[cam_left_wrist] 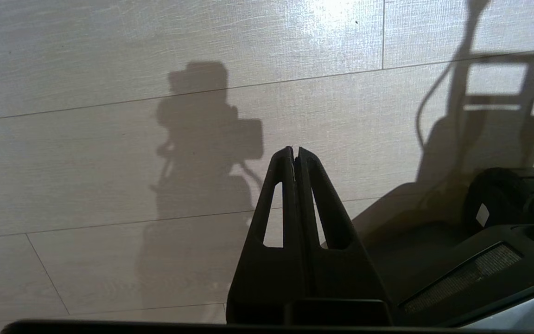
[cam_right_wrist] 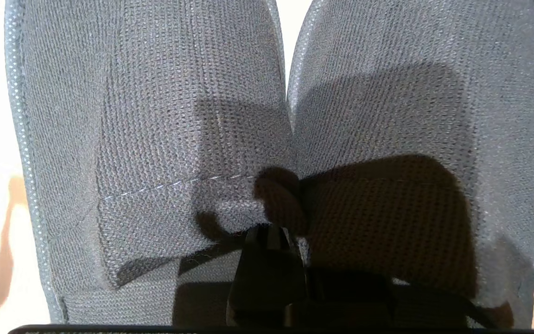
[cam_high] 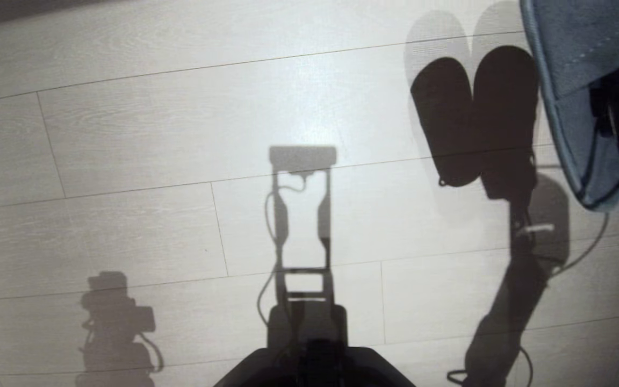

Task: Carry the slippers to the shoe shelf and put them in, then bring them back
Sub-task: Place the slippers into the shoe cabinet

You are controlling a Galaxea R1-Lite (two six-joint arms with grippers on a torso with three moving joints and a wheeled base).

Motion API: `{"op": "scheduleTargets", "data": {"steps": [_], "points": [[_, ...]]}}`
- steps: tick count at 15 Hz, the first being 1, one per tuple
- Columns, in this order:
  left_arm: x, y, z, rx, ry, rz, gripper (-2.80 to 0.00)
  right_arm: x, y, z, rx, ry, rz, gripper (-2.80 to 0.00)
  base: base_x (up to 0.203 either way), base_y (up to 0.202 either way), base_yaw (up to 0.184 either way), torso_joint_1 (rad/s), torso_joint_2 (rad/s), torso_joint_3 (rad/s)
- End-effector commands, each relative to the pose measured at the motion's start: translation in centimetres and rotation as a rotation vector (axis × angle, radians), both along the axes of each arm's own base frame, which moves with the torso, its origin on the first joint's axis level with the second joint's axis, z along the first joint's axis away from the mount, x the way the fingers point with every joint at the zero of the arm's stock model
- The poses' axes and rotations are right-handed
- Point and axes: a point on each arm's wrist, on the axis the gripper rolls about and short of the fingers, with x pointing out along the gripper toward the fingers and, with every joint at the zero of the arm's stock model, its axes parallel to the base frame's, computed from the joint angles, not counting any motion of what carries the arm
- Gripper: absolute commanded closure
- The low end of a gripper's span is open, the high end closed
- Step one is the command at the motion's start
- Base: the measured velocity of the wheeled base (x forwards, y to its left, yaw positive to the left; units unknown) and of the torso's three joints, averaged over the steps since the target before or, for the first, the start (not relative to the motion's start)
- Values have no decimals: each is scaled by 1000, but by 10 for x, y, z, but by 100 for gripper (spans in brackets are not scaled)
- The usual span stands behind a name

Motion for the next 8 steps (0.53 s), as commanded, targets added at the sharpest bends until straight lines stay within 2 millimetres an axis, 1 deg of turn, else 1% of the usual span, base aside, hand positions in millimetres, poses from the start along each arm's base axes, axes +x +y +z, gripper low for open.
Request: {"op": "scheduleTargets", "data": {"steps": [1, 2, 3, 5, 6, 8], "points": [[0, 0, -1, -1, 0, 0, 0, -65, -17, 4, 16, -89, -41, 0, 0, 0, 0, 0, 0, 0], [0, 0, 0, -1, 1, 0, 0, -86, -23, -5, 14, -84, -74, 0, 0, 0, 0, 0, 0, 0], [0, 0, 0, -1, 1, 0, 0, -104, -27, -18, 11, -69, -107, 0, 0, 0, 0, 0, 0, 0], [0, 0, 0, 1, 1, 0, 0, -124, -30, -44, 2, -37, -142, 0, 0, 0, 0, 0, 0, 0], [0, 0, 0, 1, 1, 0, 0, -137, -30, -58, -5, -41, -137, 0, 0, 0, 0, 0, 0, 0], [0, 0, -1, 1, 0, 0, 0, -155, -30, -86, -11, -40, -131, 0, 0, 0, 0, 0, 0, 0]]}}
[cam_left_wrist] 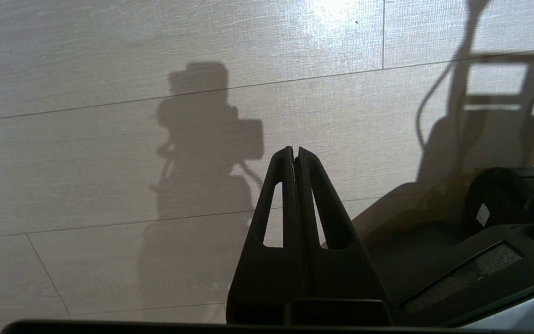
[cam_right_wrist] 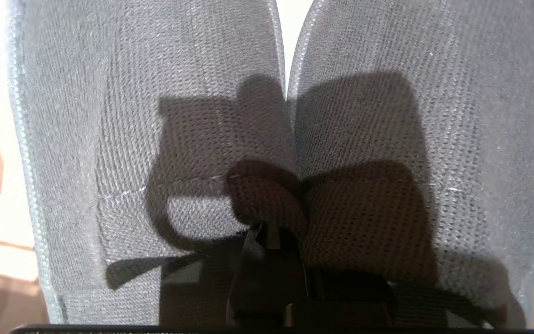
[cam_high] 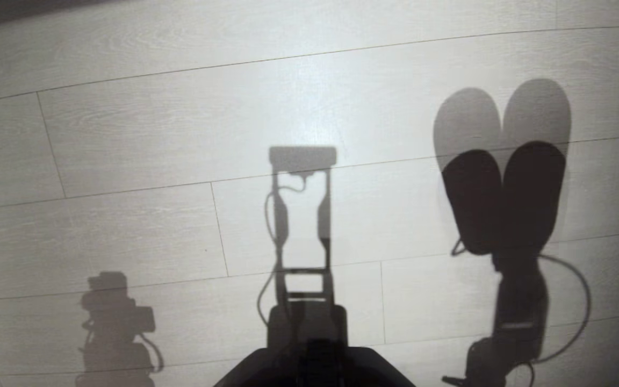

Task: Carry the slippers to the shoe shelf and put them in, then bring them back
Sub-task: Place the slippers into the shoe cabinet

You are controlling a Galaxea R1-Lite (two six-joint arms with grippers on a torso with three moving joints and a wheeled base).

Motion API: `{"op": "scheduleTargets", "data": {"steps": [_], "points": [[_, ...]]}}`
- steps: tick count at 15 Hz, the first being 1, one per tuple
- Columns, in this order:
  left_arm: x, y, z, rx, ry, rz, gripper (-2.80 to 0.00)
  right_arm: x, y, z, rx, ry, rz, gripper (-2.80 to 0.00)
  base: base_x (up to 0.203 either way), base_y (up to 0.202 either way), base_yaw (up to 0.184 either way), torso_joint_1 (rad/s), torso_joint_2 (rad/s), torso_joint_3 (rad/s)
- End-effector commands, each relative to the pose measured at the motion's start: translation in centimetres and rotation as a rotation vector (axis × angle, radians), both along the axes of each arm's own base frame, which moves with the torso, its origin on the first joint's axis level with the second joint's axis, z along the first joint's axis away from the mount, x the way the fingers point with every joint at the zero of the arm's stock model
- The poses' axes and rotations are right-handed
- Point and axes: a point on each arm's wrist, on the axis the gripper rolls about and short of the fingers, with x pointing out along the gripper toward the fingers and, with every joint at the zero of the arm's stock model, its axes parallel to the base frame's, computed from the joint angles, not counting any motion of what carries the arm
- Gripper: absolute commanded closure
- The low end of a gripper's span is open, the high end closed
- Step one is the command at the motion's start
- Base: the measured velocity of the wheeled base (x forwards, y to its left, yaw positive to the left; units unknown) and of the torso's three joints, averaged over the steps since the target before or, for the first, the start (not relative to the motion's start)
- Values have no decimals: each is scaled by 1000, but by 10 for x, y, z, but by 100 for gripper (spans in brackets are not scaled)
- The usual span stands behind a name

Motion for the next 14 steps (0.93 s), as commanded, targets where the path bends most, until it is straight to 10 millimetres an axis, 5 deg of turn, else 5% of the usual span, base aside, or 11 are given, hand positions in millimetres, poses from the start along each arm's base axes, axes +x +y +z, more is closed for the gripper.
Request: {"op": "scheduleTargets", "data": {"steps": [1, 5, 10, 14], "points": [[0, 0, 0, 0, 1, 0, 0, -32, 1, -23, -2, -68, -15, 0, 0, 0, 0, 0, 0, 0], [0, 0, 0, 0, 1, 0, 0, -44, 3, -75, -10, -8, 43, 0, 0, 0, 0, 0, 0, 0], [0, 0, 0, 0, -1, 0, 0, -52, 3, -173, -5, 189, 117, 0, 0, 0, 0, 0, 0, 0], [0, 0, 0, -2, 1, 0, 0, -47, 2, -195, 22, 245, 70, 0, 0, 0, 0, 0, 0, 0]]}}
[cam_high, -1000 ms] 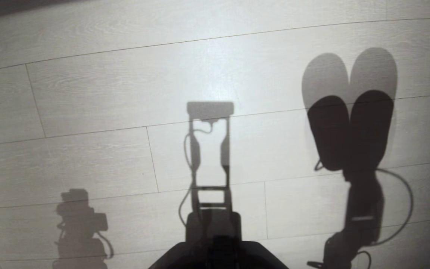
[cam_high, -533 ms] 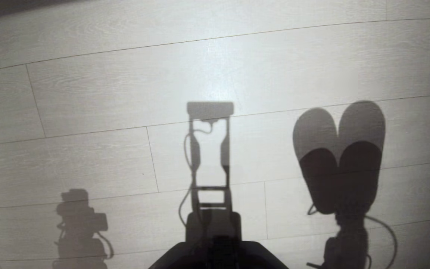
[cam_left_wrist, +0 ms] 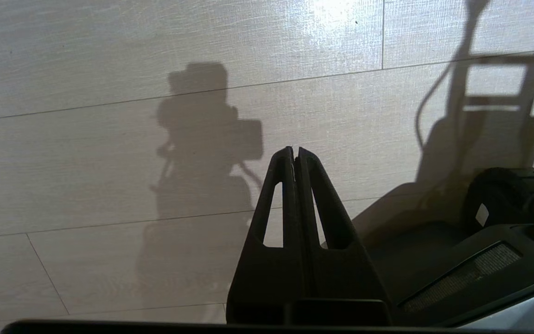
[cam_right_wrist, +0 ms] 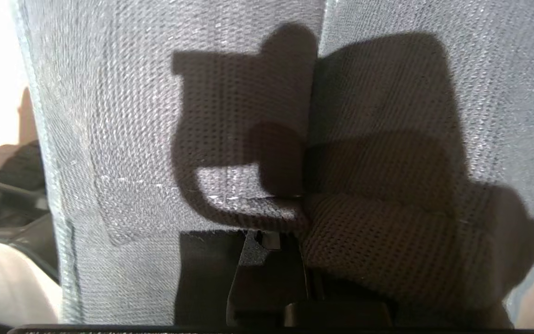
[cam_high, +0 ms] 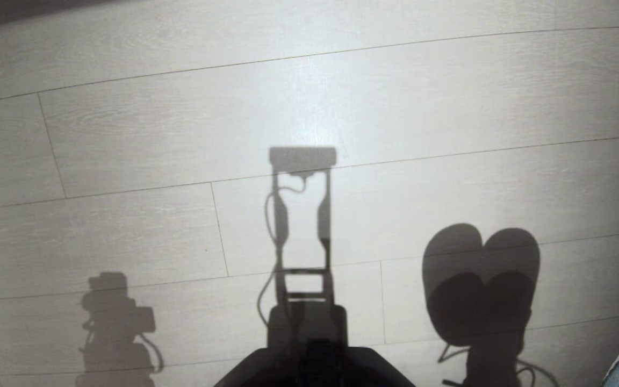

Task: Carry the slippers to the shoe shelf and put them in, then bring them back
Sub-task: Place the slippers into the shoe cabinet

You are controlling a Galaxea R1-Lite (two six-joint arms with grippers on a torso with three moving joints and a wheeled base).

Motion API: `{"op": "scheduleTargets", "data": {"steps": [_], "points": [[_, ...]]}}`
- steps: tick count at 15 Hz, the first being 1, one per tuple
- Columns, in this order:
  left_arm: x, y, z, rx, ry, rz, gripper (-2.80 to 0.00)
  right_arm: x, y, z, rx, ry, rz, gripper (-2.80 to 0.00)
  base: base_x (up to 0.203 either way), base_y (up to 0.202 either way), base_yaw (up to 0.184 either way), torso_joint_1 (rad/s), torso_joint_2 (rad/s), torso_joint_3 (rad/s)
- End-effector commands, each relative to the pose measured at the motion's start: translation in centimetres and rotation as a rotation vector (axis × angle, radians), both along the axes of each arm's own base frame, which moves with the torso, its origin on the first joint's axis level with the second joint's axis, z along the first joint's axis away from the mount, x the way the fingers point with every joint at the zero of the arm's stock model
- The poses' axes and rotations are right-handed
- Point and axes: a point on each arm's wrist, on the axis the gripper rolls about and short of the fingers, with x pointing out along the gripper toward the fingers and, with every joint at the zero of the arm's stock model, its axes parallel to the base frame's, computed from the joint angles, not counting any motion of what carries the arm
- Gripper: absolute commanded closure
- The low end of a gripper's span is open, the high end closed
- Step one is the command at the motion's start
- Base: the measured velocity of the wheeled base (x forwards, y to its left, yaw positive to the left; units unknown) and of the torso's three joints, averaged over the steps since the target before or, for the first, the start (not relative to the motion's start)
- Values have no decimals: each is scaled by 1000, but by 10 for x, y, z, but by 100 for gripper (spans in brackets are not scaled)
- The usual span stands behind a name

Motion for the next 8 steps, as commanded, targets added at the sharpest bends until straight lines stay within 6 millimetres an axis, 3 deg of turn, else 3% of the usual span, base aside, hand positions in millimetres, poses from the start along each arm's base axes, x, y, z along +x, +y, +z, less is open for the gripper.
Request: {"op": "scheduleTargets", "data": {"steps": [1, 8], "points": [[0, 0, 0, -1, 1, 0, 0, -1, -1, -4, 13, -8, -40, 0, 0, 0, 0, 0, 0, 0], [0, 0, 0, -3, 1, 0, 0, 2, -3, -16, 46, 58, -117, 0, 0, 0, 0, 0, 0, 0]]}}
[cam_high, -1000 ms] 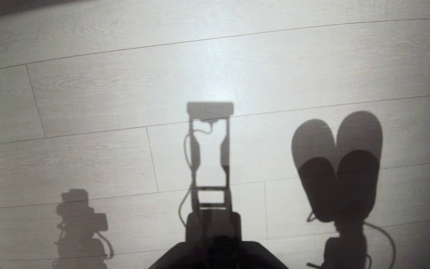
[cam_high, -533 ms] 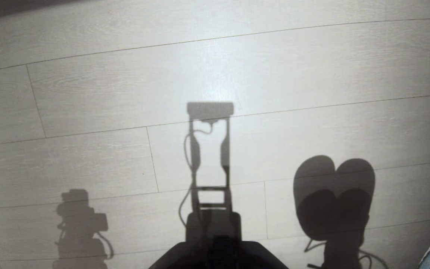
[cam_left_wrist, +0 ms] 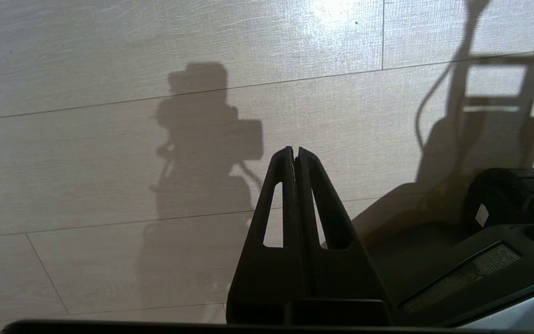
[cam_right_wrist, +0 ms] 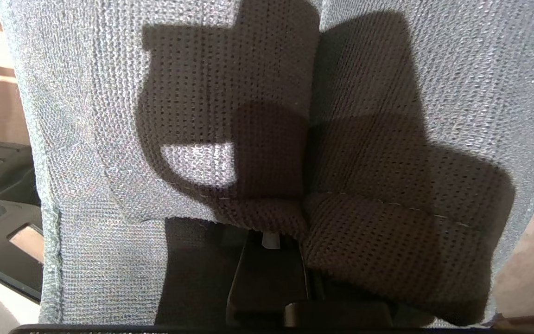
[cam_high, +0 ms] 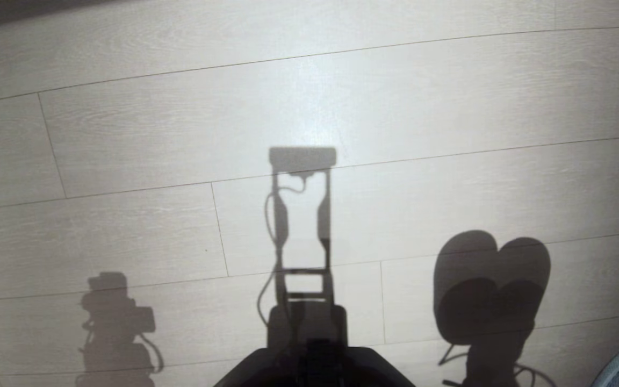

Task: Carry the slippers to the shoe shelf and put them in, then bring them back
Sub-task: Place the slippers into the shoe cabinet

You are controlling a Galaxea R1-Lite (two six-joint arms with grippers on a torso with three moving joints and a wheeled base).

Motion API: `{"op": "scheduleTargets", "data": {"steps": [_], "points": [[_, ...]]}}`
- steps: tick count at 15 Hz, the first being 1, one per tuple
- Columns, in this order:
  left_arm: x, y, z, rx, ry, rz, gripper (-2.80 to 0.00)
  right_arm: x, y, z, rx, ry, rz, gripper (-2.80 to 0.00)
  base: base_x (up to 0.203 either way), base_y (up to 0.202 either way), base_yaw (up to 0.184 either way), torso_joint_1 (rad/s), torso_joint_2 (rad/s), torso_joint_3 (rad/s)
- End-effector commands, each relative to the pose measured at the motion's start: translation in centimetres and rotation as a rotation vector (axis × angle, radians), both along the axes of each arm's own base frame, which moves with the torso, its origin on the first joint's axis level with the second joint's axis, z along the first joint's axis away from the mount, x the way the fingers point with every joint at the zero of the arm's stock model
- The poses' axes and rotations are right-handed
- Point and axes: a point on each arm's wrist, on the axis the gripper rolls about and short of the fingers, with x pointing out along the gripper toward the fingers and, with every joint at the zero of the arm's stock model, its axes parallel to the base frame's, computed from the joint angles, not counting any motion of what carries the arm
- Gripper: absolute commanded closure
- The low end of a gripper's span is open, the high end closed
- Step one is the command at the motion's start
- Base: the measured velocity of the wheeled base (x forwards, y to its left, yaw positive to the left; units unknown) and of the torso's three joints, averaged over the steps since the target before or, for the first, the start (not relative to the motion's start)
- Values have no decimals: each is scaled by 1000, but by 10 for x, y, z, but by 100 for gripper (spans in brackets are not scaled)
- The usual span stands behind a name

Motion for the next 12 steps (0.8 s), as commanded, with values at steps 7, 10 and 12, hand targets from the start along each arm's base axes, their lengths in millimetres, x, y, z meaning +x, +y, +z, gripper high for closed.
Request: {"op": "scheduleTargets", "data": {"steps": [7, 10, 12], "points": [[0, 0, 0, -2, 1, 0, 0, 0, 0, -1, -7, 5, 3, 0, 0, 0, 0, 2, 1, 96], [0, 0, 0, -2, 1, 0, 0, 0, 0, -1, -3, 5, 6, 0, 0, 0, 0, 6, 4, 200], [0, 0, 0, -2, 1, 0, 0, 0, 0, -1, 10, 5, 3, 0, 0, 0, 0, 4, 0, 201]]}}
